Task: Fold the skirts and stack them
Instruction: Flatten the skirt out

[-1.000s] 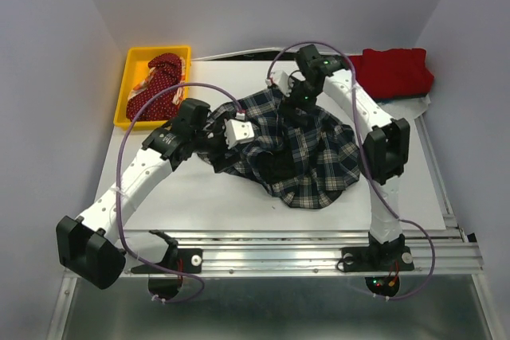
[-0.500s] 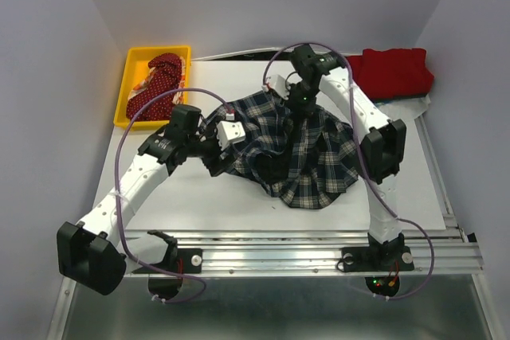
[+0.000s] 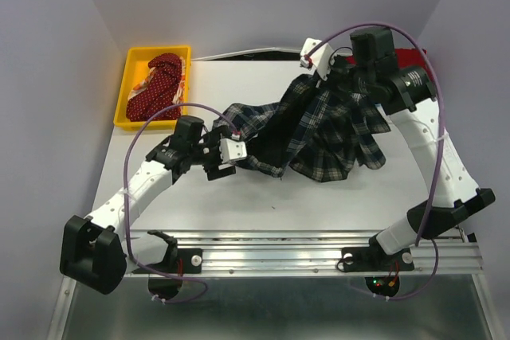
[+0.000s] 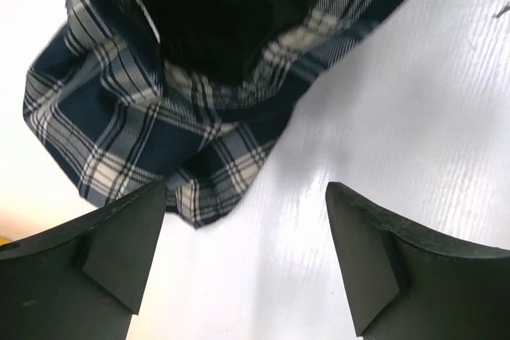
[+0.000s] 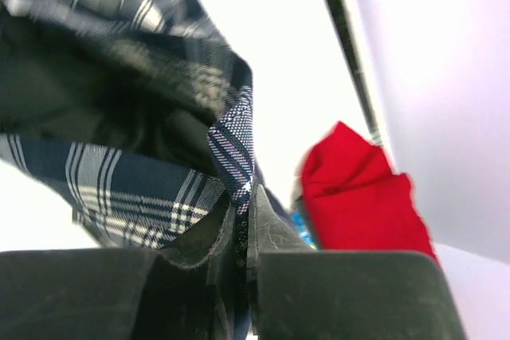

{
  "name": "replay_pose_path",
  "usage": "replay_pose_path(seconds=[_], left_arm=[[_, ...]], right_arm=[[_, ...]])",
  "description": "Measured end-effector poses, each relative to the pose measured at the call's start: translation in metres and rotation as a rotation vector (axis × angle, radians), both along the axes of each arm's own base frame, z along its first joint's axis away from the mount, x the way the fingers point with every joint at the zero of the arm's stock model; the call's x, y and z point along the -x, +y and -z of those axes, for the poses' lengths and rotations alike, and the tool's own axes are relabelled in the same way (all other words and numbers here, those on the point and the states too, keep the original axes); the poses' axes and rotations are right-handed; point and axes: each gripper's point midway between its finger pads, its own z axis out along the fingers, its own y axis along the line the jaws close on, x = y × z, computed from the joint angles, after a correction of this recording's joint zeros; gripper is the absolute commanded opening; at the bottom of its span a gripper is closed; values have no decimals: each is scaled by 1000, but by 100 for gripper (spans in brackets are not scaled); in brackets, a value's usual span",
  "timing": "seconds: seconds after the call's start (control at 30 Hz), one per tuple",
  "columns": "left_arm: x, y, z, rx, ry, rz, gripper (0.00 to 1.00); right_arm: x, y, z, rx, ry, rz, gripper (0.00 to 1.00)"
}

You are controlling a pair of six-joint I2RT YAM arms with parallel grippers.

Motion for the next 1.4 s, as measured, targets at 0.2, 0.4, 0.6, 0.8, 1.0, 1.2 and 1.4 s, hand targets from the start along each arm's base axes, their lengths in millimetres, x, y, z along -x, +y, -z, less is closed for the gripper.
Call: replay_pose_path(seconds=[0.2,0.4,0.6,0.8,1.0,1.2,1.4], left_arm=[[-5,-1,10,0,-79,35,99],[-9,-17,0,89,-149,81,99],[-12,-44,-5,181,-119,95,99],[-10,-74,3,216,-89,107,98],[-19,-86,18,225,-59,80,50],[-34,-89,-2,278,-56,12,0],[-63,-62,-45,373,-64,-130,0]], right_arm=[[-6,-2,-25,-59,-88,45,1],[-8,-2,-27,-79,-89,65,1],[-9,-3,-30,-95,-91,88,1],[-9,-3,-31,-105,-90,98,1],[-12,-3,-35,-126,-100,122,1],[-21,-6,-46,-172,-134,188,1],[-37,-18,-67,-240,-213,298,1]])
